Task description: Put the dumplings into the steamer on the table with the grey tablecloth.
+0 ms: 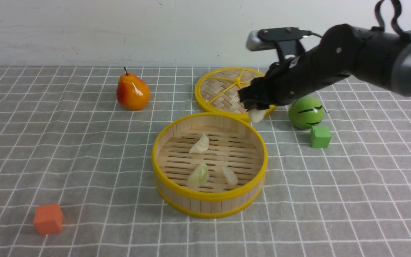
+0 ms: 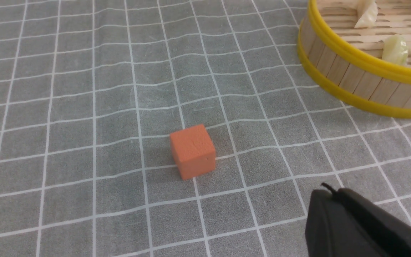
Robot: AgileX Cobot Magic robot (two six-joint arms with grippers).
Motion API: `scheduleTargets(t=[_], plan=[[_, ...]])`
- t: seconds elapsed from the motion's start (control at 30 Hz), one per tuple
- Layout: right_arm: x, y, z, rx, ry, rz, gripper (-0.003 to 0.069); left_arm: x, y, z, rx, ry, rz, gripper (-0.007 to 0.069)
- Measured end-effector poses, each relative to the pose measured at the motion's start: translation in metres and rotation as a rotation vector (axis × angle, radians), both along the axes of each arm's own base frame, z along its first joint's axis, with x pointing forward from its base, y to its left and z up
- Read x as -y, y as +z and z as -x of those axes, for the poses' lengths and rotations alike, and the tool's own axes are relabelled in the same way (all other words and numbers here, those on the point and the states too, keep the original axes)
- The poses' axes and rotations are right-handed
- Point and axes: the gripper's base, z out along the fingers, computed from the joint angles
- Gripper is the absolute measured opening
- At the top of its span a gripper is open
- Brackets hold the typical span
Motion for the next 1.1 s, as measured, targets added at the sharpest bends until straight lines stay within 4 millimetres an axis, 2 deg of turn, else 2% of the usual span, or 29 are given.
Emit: scheduleTargets(t=[0.07, 0.13, 0.17, 0.23, 0.27, 0.33, 0.4, 0.47, 0.53, 0.57, 0.6, 0.67, 0.7, 0.77, 0.8, 0.83, 0.9, 0.93, 0.97, 1.0, 1.07, 1.1], plan=[[-0.015, -0.012, 0.002, -0.004, 0.050, 0.022, 0.0273, 0.000, 0.000, 0.000, 0.002, -0.001, 0.001, 0.0011], [-0.033, -0.042, 0.002, -0.025, 0.117, 0.072, 0.0272, 0.000, 0.000, 0.000, 0.005, -0.003, 0.003, 0.0015], [-0.034, -0.046, 0.001, -0.031, 0.120, 0.077, 0.0272, 0.000, 0.000, 0.000, 0.005, -0.003, 0.003, 0.0015], [-0.040, -0.068, -0.003, -0.042, 0.127, 0.095, 0.0293, 0.000, 0.001, 0.000, 0.008, -0.004, 0.003, 0.0017], [-0.040, -0.070, -0.003, -0.044, 0.128, 0.096, 0.0293, 0.000, 0.001, 0.000, 0.008, -0.004, 0.003, 0.0017], [-0.040, -0.074, -0.005, -0.040, 0.123, 0.097, 0.0386, 0.000, 0.001, 0.000, 0.009, -0.004, 0.002, 0.0020], [-0.040, -0.069, -0.005, -0.025, 0.119, 0.092, 0.0461, 0.000, 0.001, 0.000, 0.010, -0.004, 0.003, 0.0022], [-0.037, -0.053, -0.003, 0.005, 0.115, 0.079, 0.0533, 0.000, 0.001, 0.000, 0.011, -0.004, 0.002, 0.0028], [-0.032, -0.026, 0.000, 0.057, 0.108, 0.058, 0.0568, 0.000, 0.001, 0.000, 0.011, -0.005, 0.002, 0.0028], [-0.032, -0.026, 0.000, 0.057, 0.108, 0.058, 0.0570, 0.000, 0.001, 0.000, 0.011, -0.005, 0.002, 0.0028], [-0.025, 0.009, 0.008, 0.126, 0.102, 0.037, 0.0576, 0.000, 0.001, 0.000, 0.011, -0.005, 0.002, 0.0030], [-0.018, 0.046, 0.021, 0.198, 0.106, 0.025, 0.0562, 0.000, 0.001, 0.000, 0.011, -0.005, 0.002, 0.0033], [-0.011, 0.071, 0.032, 0.241, 0.111, 0.021, 0.0542, 0.000, 0.001, 0.000, 0.011, -0.005, 0.002, 0.0034], [0.009, 0.131, 0.068, 0.347, 0.126, 0.029, 0.0470, 0.000, 0.001, 0.000, 0.011, -0.005, 0.002, 0.0037], [0.019, 0.154, 0.086, 0.386, 0.133, 0.042, 0.0426, 0.000, 0.001, 0.000, 0.011, -0.005, 0.002, 0.0037], [0.025, 0.167, 0.098, 0.409, 0.137, 0.051, 0.0396, 0.000, 0.001, 0.000, 0.011, -0.005, 0.002, 0.0037], [0.046, 0.202, 0.134, 0.463, 0.123, 0.073, 0.0296, 0.000, 0.001, 0.000, 0.011, -0.005, 0.002, 0.0037], [0.061, 0.217, 0.157, 0.477, 0.097, 0.082, 0.0211, 0.000, 0.001, 0.000, 0.011, -0.005, 0.002, 0.0037], [0.069, 0.222, 0.168, 0.484, 0.081, 0.082, 0.0174, 0.000, 0.001, 0.000, 0.011, -0.005, 0.002, 0.0037], [0.084, 0.233, 0.194, 0.505, 0.045, 0.075, 0.0101, 0.000, 0.001, 0.000, 0.011, -0.005, 0.002, 0.0037], [0.100, 0.230, 0.219, 0.499, -0.003, 0.073, 0.0015, 0.000, 0.001, 0.000, 0.011, -0.005, 0.002, 0.0037], [0.106, 0.226, 0.230, 0.500, -0.020, 0.069, -0.0004, 0.000, 0.001, 0.000, 0.011, -0.005, 0.002, 0.0037]])
